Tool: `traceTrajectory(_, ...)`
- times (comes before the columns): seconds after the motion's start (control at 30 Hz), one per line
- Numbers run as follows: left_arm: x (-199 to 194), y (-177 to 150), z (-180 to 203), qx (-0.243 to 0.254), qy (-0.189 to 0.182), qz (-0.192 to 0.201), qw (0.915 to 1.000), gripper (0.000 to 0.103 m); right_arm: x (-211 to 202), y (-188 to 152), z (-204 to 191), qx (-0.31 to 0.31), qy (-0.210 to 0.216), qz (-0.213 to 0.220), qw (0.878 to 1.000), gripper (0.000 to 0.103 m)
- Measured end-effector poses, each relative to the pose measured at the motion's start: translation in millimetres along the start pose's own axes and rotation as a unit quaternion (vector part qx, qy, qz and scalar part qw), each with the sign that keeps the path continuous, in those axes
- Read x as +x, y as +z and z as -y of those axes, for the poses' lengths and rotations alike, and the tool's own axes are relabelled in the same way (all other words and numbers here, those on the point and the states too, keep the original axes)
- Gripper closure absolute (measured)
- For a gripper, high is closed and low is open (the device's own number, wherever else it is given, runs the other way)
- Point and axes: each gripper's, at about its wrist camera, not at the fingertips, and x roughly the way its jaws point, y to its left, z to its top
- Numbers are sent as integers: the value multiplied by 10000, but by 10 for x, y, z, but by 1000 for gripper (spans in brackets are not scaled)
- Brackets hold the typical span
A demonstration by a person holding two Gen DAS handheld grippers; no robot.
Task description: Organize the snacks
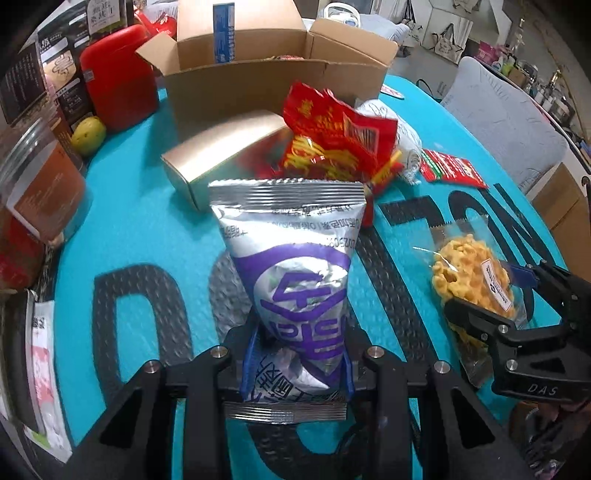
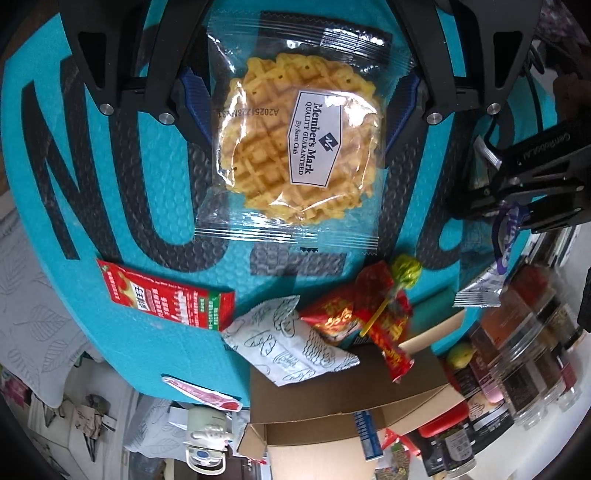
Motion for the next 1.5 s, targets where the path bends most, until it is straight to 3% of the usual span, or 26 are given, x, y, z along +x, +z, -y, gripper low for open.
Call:
traceTrajectory(0.23, 49, 36, 126, 325, 303, 57, 9990, 66, 45, -14, -52, -147, -168, -10, 9998, 13)
traceTrajectory(0.43, 71, 89, 112, 281, 269, 77, 9992, 66, 72, -39, -115, -368, -288, -11, 9989, 9)
traceTrajectory(0.5, 87, 114, 124, 357, 304, 57, 9989, 66, 69, -53, -119, -438, -267, 13, 9987, 9)
traceTrajectory(0.57, 106, 144, 114, 322, 276, 29, 9991, 66, 45, -47, -116, -483, -266, 55, 9985, 20)
traceTrajectory(0.73, 118, 177, 132, 343, 192, -19, 9992, 68, 10, -58, -90, -414, -146, 74, 9990, 25)
traceTrajectory(1.13, -81, 298, 259, 390, -82, 111, 9991, 73, -131, -54, -117, -471, 314, 322, 9979, 26)
traceTrajectory(1.5, -493, 524, 253, 389, -103, 754, 9963, 73, -416, 200, -150, -692, 529, 809, 9929, 26)
